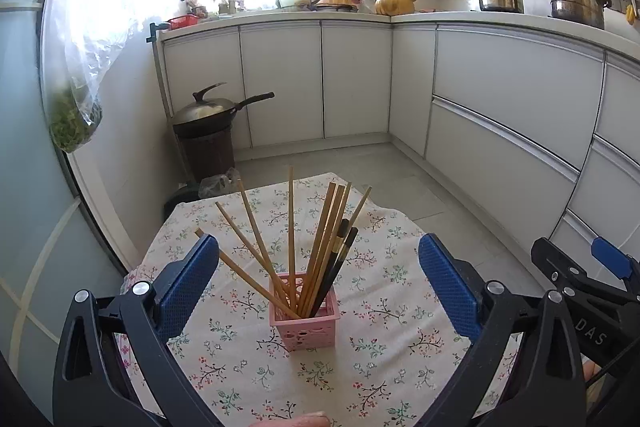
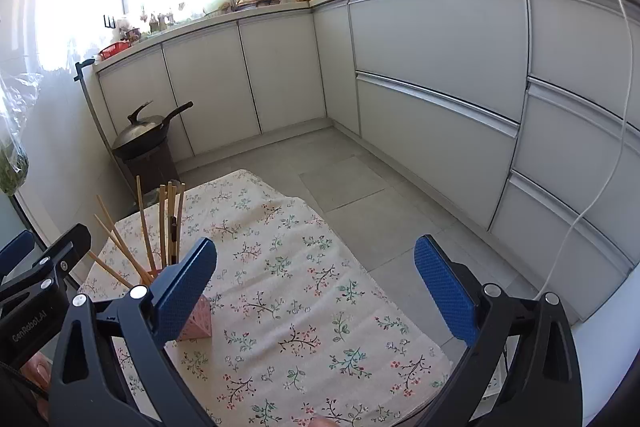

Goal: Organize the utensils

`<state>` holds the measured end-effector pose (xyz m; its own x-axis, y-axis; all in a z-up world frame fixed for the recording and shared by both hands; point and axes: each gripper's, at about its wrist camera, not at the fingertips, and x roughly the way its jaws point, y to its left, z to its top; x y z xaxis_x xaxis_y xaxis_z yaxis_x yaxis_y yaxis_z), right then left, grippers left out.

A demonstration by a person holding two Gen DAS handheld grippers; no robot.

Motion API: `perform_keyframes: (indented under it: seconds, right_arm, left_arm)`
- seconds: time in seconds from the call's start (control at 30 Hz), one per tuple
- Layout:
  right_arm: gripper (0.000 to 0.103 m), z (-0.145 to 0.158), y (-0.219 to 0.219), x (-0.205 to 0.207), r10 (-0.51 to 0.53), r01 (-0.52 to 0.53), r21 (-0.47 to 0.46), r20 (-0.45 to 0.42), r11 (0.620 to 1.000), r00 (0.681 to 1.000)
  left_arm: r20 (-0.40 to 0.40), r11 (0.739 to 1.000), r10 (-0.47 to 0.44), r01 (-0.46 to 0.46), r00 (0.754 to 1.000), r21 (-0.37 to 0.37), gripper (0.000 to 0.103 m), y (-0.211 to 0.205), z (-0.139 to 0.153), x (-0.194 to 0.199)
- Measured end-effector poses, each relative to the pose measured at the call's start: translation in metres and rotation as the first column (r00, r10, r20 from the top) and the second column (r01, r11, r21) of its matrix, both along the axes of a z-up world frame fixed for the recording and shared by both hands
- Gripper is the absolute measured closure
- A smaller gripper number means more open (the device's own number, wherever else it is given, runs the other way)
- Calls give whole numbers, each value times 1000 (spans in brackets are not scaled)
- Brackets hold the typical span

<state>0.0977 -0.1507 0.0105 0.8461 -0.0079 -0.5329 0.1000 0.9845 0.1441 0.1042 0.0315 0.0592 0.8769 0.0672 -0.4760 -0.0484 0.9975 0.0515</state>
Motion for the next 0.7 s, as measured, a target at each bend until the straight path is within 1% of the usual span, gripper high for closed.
perform_keyframes:
  seconds: [0.7]
  right_arm:
    - [6, -5, -3, 3, -6, 7, 21, -19, 1000, 1000]
  left_arm:
    - [-14, 1000, 3, -3, 1000, 1, 7, 2, -4, 2]
